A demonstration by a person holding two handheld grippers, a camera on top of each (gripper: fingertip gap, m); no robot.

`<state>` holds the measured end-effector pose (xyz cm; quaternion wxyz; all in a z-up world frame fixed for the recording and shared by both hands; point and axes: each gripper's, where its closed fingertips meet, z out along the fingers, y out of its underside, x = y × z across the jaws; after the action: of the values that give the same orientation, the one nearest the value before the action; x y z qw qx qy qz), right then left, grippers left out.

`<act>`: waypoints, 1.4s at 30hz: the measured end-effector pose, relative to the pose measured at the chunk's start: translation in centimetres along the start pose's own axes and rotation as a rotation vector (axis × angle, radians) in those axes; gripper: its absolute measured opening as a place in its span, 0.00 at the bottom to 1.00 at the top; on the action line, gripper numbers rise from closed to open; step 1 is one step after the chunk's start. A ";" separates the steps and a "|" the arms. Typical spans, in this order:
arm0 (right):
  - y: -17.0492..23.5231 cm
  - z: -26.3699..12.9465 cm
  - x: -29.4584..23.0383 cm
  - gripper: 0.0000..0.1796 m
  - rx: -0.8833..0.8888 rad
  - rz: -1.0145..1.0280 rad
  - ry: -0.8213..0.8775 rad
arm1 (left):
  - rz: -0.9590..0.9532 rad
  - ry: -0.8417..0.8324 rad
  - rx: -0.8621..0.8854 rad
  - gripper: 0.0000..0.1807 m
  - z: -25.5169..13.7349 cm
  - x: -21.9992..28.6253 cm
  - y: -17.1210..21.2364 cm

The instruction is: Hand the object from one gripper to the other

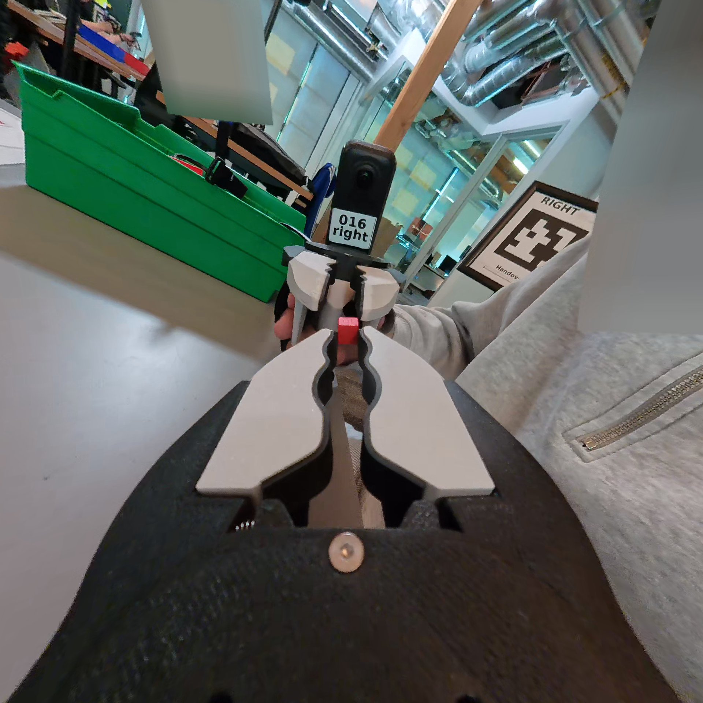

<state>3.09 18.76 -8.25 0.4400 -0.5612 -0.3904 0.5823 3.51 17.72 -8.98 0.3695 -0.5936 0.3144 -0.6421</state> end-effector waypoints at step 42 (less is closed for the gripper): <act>1.1 0.0 -0.4 0.06 -0.024 0.689 -0.232 | 0.644 -0.254 -0.165 0.09 0.4 0.2 0.7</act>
<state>2.98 18.01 -9.13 0.1638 -0.5952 -0.2326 0.7516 4.00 17.16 -9.42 0.5400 -0.5670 0.4875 -0.3862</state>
